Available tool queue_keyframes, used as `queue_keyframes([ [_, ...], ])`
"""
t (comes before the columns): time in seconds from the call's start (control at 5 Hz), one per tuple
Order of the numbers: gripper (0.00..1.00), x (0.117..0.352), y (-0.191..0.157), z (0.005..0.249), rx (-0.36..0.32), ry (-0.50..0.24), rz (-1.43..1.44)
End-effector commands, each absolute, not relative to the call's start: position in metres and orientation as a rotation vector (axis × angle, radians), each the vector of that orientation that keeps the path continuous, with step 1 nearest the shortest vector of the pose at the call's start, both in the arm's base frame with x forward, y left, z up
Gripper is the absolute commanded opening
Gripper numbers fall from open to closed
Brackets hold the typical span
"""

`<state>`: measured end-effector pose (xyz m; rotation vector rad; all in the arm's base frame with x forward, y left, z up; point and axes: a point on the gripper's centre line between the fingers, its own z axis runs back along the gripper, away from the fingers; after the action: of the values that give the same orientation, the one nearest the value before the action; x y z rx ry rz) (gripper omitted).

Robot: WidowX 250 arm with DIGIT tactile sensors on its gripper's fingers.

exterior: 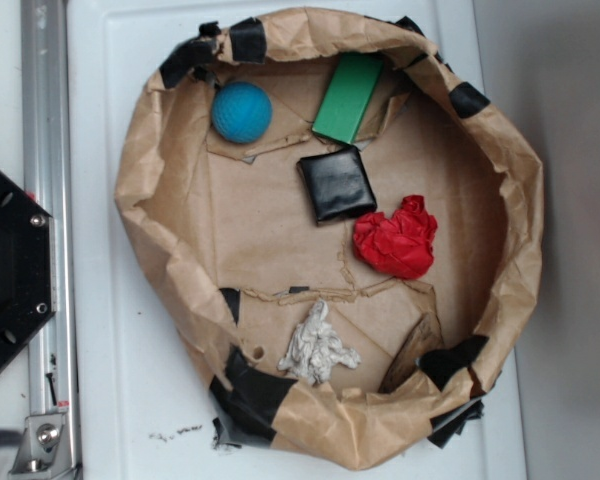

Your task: Grab the red paper.

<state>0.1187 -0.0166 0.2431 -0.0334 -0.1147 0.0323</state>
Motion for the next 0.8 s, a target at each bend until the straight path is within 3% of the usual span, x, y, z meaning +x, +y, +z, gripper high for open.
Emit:
queue_keyframes([
  [0.0, 1.0, 0.119, -0.017, 0.243, -0.033, -0.115, 0.032],
  [0.2, 1.0, 0.169, -0.005, 0.213, 0.117, -0.143, 0.069],
  [0.4, 1.0, 0.218, -0.001, 0.197, 0.139, -0.169, 0.005],
  [0.6, 1.0, 0.254, -0.005, 0.168, 0.096, -0.218, -0.131],
])
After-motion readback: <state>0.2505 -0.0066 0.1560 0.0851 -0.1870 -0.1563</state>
